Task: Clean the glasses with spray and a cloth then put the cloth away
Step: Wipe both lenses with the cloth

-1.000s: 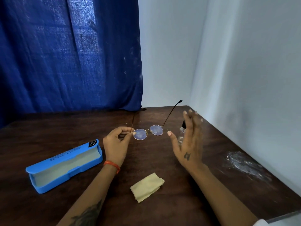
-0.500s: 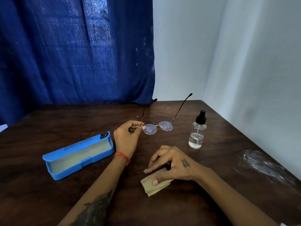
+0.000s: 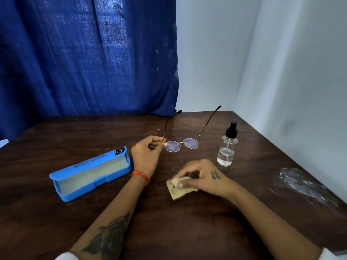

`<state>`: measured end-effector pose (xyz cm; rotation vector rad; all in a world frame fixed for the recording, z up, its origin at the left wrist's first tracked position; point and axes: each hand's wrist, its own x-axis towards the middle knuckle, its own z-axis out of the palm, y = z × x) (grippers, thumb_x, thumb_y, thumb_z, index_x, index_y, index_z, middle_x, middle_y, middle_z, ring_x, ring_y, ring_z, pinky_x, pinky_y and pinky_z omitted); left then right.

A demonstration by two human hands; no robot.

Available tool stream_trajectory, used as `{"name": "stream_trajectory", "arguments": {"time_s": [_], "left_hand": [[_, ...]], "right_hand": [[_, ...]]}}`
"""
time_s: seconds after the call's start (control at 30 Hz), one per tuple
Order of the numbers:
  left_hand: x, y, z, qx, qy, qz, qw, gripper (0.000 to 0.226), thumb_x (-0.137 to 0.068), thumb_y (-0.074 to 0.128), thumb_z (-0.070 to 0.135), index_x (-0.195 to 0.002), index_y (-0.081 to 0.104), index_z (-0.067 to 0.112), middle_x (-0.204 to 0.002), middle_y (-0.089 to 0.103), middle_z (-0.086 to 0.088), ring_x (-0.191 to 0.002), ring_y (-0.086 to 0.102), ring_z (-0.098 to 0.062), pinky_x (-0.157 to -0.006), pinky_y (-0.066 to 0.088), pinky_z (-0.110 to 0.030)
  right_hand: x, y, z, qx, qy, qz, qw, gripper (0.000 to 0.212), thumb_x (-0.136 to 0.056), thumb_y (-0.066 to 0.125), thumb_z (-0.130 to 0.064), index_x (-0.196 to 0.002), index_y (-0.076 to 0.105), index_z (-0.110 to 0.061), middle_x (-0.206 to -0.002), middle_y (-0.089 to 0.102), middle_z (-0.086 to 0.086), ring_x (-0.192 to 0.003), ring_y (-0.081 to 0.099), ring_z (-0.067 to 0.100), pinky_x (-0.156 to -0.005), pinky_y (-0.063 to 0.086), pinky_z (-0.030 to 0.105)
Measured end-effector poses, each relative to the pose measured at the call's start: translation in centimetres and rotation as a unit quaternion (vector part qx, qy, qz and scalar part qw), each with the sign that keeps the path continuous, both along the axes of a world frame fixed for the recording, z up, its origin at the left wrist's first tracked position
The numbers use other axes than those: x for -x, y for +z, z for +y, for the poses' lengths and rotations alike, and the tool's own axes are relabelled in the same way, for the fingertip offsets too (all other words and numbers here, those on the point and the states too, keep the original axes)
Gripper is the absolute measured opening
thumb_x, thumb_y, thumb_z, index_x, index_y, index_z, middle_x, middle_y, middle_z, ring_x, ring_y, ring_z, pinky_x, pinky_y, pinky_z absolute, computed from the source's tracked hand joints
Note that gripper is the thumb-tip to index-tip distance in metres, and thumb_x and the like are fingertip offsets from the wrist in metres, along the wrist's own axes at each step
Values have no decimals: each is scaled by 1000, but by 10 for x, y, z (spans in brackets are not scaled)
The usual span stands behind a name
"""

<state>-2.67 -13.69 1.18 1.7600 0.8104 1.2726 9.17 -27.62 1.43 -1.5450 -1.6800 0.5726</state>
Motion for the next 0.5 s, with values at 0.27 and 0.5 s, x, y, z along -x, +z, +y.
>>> {"name": "stream_trajectory", "arguments": {"time_s": [0.27, 0.5], "left_hand": [[-1, 0, -5, -15, -6, 9, 1000, 13, -73, 73, 9, -84, 71, 16, -75, 66, 10, -67, 60, 11, -65, 46, -2], [-2, -1, -5, -8, -15, 0, 1000, 20, -74, 72, 9, -79, 67, 28, -75, 66, 17, -72, 61, 11, -66, 47, -3]], "right_hand": [[0, 17, 34, -246, -345, -3, 906, 21, -75, 67, -3, -89, 74, -18, -78, 69, -10, -65, 59, 4, -64, 49, 21], [18, -8, 50, -210, -292, -208, 910, 26, -82, 65, -4, -107, 68, -4, -107, 65, 15, -95, 54, 32, -84, 41, 31]]}}
